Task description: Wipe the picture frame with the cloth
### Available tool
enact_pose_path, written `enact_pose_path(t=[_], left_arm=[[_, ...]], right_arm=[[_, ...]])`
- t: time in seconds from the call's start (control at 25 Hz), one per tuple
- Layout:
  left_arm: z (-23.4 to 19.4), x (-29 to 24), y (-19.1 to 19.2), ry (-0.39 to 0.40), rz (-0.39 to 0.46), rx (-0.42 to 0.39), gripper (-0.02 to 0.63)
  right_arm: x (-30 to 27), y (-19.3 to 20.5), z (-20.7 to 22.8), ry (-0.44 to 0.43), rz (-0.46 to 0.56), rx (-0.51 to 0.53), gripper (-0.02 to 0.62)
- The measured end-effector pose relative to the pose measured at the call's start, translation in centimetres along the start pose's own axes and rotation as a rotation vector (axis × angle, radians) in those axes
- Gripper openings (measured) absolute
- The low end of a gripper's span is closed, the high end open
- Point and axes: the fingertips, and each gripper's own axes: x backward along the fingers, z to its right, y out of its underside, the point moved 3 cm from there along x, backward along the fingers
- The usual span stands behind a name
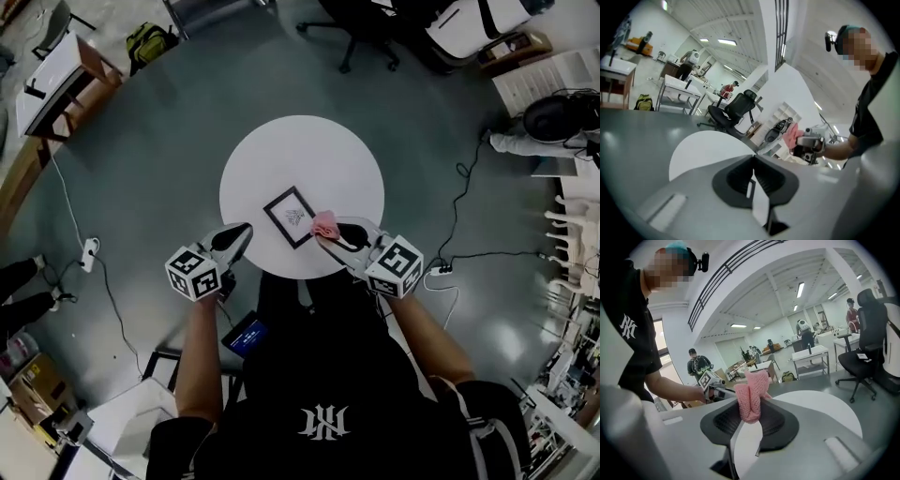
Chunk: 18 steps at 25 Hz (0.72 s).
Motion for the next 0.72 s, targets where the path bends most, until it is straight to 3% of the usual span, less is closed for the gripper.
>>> enact_pose_path(t=[0.2, 0.36, 0.72], left_arm=[[-3.0, -2.0, 1.9, -0.057, -0.020, 0.044, 0.015], [-5.7, -3.1, 3.9, -0.090, -0.031, 0.063, 0.025], [-9.4, -7.4, 8.1, -0.122, -0.101, 0.033, 0.051]], right_arm=[[-3.0, 2.9, 3.5, -0.017, -0.021, -0.024, 0.087], [-6.4, 5.1, 4.9, -0.042, -0.058, 0.017, 0.087], [-12.3, 8.8, 7.4, -0.082, -0.204, 0.115, 0.087]])
